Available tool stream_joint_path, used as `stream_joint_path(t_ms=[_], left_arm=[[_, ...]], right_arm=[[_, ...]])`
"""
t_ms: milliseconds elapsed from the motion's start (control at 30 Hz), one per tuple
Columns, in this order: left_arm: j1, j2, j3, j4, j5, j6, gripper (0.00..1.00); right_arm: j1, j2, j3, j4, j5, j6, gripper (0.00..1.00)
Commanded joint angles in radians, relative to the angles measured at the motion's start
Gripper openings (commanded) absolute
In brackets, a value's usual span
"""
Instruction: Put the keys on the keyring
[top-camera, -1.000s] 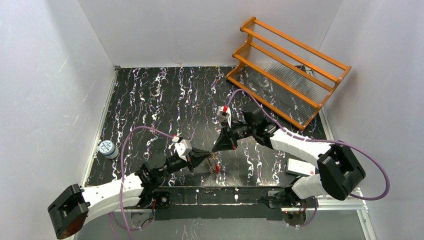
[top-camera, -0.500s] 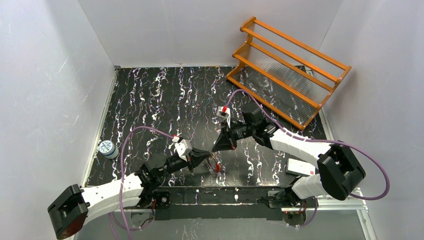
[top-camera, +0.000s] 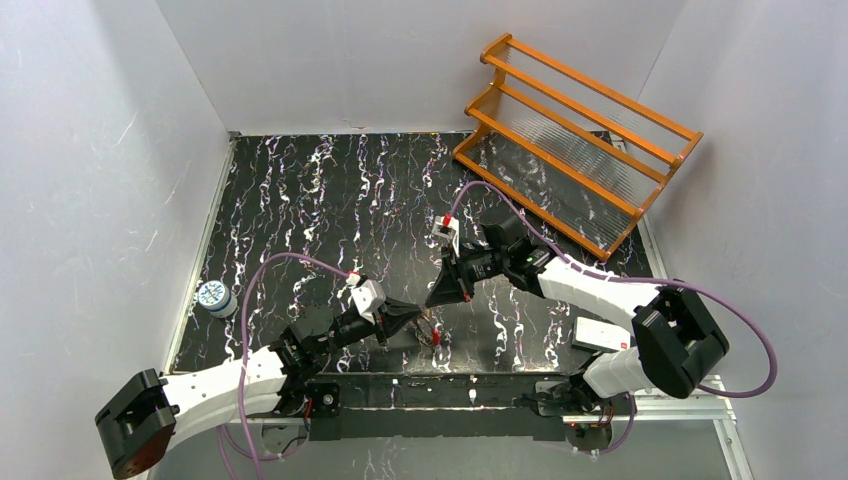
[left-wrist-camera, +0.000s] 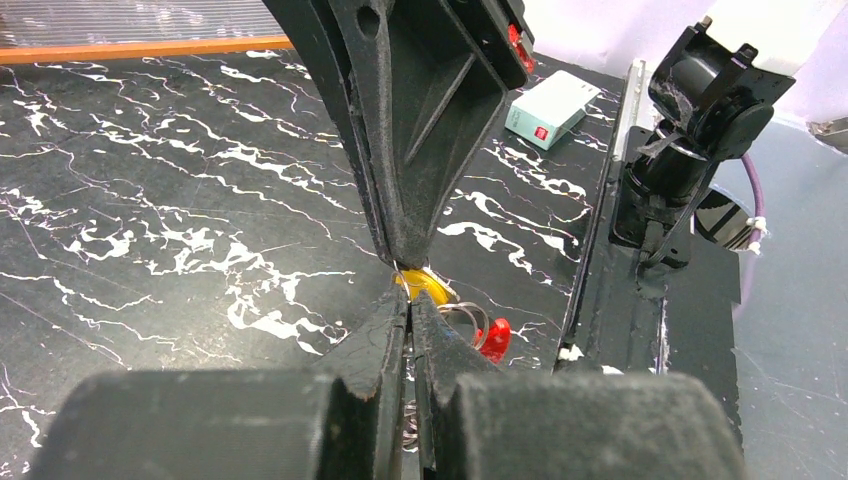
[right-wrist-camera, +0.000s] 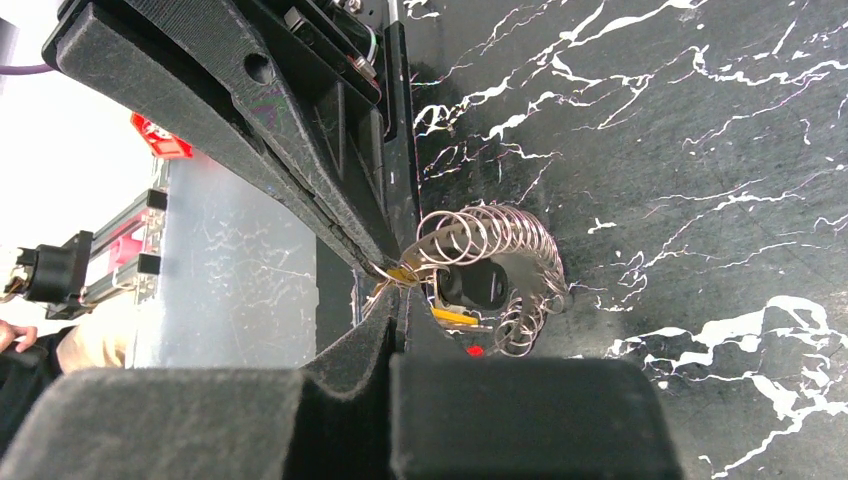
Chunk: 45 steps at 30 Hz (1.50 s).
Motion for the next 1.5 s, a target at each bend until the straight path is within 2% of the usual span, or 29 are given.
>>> stream_joint_path(t_ms=[0,1467], left_arm=[[-0.003,-0.014,0.029,0.061,0.043,0.005,0.0],[-0.004,-0.036,0.002,0.041,0.072,-0.007,0.0]], right_arm=[[-0.004,0.012,0.032,-0.048,0.036,-0.005,0.01],[-0.027,0.026,0.055,-0.017,-0.023,0.086,0.01]])
